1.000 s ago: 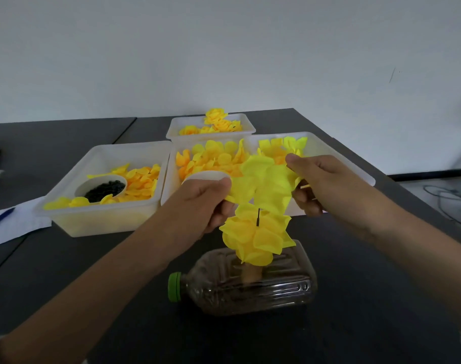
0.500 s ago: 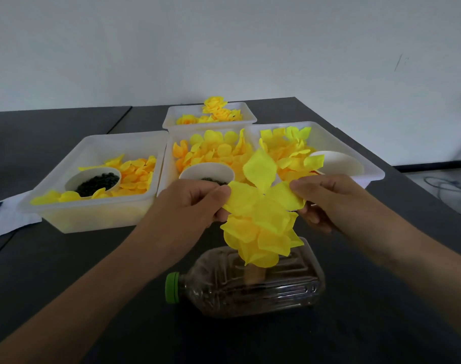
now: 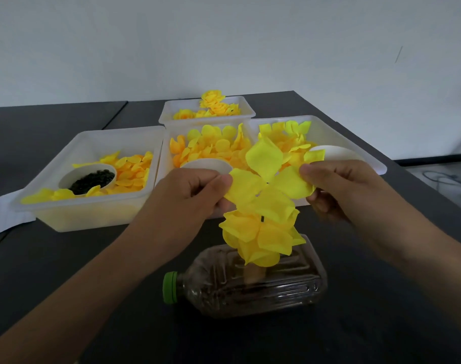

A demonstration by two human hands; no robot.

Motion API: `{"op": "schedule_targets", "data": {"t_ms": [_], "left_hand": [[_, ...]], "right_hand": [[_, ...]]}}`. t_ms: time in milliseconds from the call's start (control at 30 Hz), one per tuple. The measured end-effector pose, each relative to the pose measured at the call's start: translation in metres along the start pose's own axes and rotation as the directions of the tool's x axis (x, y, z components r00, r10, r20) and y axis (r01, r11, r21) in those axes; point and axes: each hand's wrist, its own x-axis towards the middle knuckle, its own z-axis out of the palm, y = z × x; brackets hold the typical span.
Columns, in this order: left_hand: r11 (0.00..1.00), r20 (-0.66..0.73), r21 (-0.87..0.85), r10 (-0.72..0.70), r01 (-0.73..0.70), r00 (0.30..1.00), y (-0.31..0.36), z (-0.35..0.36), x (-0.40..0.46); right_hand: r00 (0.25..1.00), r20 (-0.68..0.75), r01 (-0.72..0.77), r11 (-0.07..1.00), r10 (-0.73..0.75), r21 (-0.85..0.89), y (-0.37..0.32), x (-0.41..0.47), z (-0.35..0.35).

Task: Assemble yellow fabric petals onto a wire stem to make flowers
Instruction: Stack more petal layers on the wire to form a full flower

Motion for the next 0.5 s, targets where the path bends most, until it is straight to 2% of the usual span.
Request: {"op": "schedule_targets", "data": {"t_ms": [233, 500], "left_hand": [[0.999, 0.006, -0.026, -0.043, 0.043, 0.999, -0.0005, 0.0032, 0.0041], [0.995, 0.016, -0.073, -0.065, 0.066, 0.998, -0.0011, 0.0047, 0.006]], "right_hand": [[0.993, -0.006, -0.119, 0.993, 0.119, -0.025, 0.006, 0.0004, 0.0013], [0.989, 0.01, -0.147, 0.989, 0.147, -0.027, 0.0098, 0.0038, 0.0022]]}}
